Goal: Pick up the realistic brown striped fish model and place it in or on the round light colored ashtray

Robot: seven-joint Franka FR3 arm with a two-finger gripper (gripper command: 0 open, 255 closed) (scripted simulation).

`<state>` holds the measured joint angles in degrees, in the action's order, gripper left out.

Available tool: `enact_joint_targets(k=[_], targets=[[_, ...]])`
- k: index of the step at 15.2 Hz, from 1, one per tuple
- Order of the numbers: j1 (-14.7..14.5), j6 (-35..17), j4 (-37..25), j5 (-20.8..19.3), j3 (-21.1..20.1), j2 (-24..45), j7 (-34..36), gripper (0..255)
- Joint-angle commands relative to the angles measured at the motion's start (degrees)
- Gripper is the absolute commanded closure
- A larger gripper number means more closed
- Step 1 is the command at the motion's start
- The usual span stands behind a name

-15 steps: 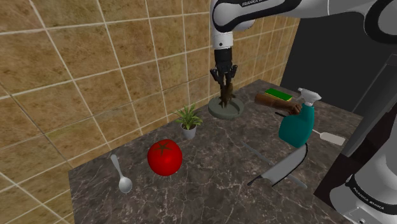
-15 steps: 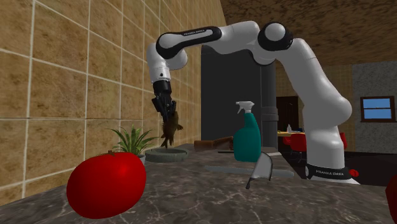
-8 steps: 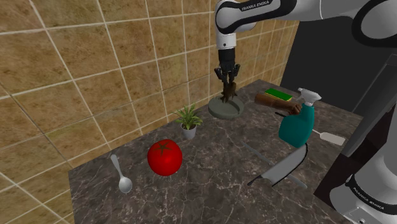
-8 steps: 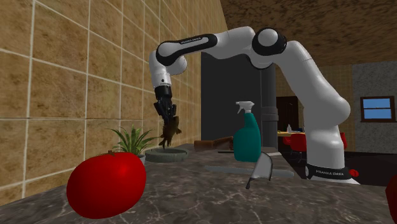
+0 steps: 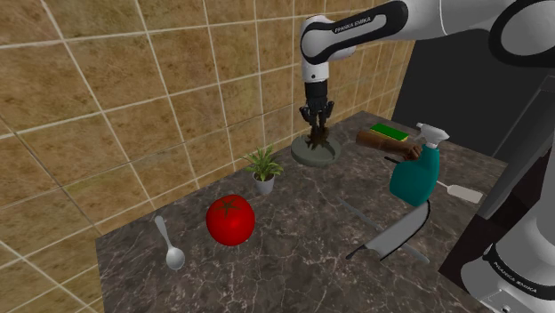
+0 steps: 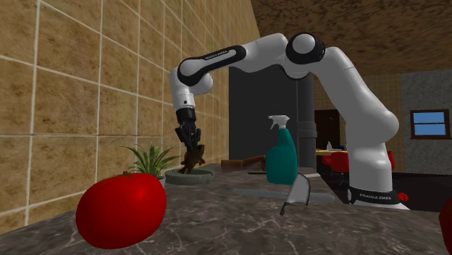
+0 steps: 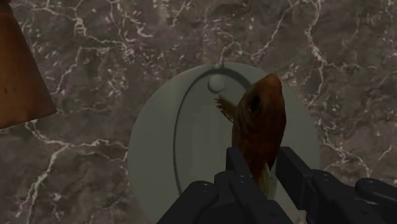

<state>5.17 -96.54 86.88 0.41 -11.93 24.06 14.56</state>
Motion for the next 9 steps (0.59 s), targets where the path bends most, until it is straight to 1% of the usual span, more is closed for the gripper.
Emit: enact_joint_targets(k=[1,4,9], targets=[[0.0,-1.5,1.0,-0.1,0.1,0.5,-0.1,255],[0.0,-3.5,2.4,-0.2,0.1,1.1,-0.1,255],[0.0,-3.5,2.4,-0.2,0.1,1.1,-0.1,255]])
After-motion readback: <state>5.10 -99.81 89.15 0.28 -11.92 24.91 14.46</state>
